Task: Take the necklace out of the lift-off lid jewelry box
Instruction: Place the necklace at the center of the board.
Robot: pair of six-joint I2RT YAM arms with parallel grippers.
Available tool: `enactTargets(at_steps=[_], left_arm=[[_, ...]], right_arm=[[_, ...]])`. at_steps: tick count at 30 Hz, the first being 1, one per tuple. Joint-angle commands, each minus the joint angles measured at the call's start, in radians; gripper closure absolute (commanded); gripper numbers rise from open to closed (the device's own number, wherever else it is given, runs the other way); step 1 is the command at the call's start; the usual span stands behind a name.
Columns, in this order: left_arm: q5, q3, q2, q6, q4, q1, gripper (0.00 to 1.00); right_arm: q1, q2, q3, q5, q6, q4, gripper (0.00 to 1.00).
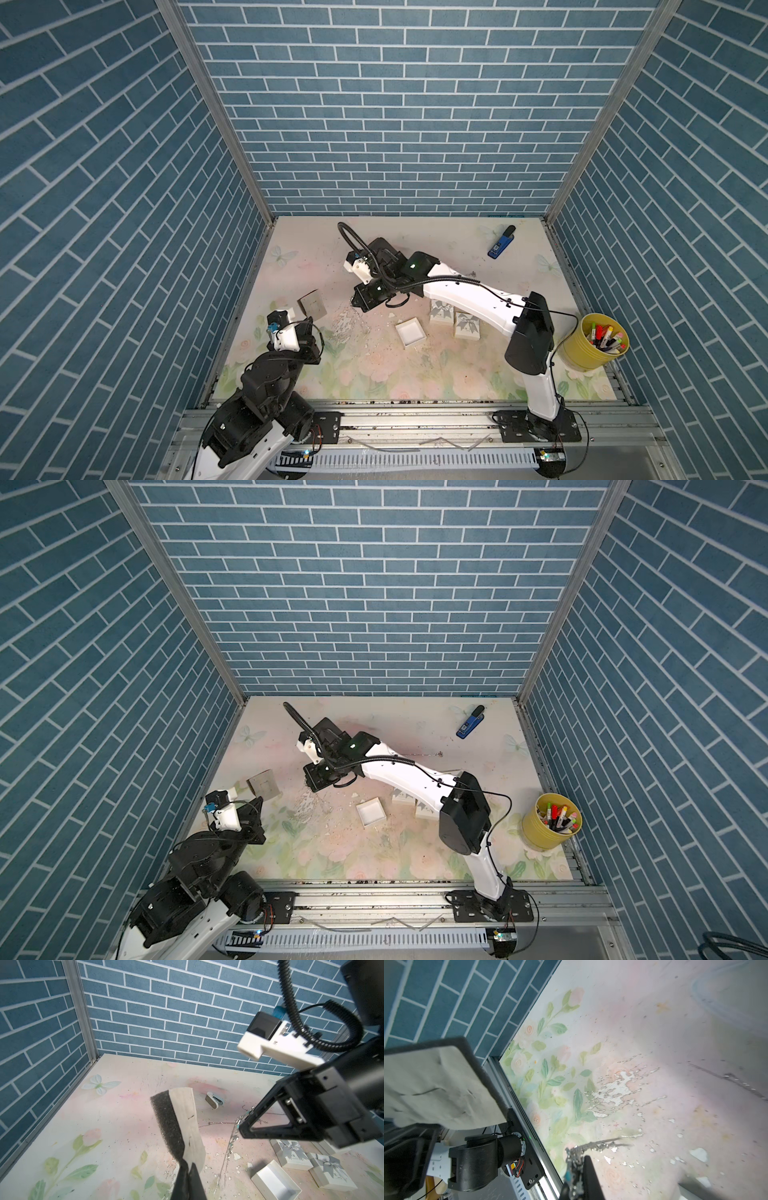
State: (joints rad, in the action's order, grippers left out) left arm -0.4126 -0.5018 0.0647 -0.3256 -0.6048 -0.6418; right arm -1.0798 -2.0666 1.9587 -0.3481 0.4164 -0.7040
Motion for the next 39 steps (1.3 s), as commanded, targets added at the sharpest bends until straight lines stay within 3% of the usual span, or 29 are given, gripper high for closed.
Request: enactTargets(at_steps=[1,21,39], left_arm=[[-0.028,-0.018,-0.009,-0.002,-0.04,-0.005,1.0],[-0.038,0.023,-0.034,-0.01,-0.049,-0.004,1.0],[0.004,0.087,0.001,-0.046,0.011,-0.004,1.0]], right_arm=[[-0.03,-0.051,0.052,-0.058,0.031,-0.005,1.0],[-0.008,-0.306,0.261,-0.141,0.027,-0.064,1.0],[0.131,-0.478,0.423,-0.143,-0.026,-0.094,1.0]])
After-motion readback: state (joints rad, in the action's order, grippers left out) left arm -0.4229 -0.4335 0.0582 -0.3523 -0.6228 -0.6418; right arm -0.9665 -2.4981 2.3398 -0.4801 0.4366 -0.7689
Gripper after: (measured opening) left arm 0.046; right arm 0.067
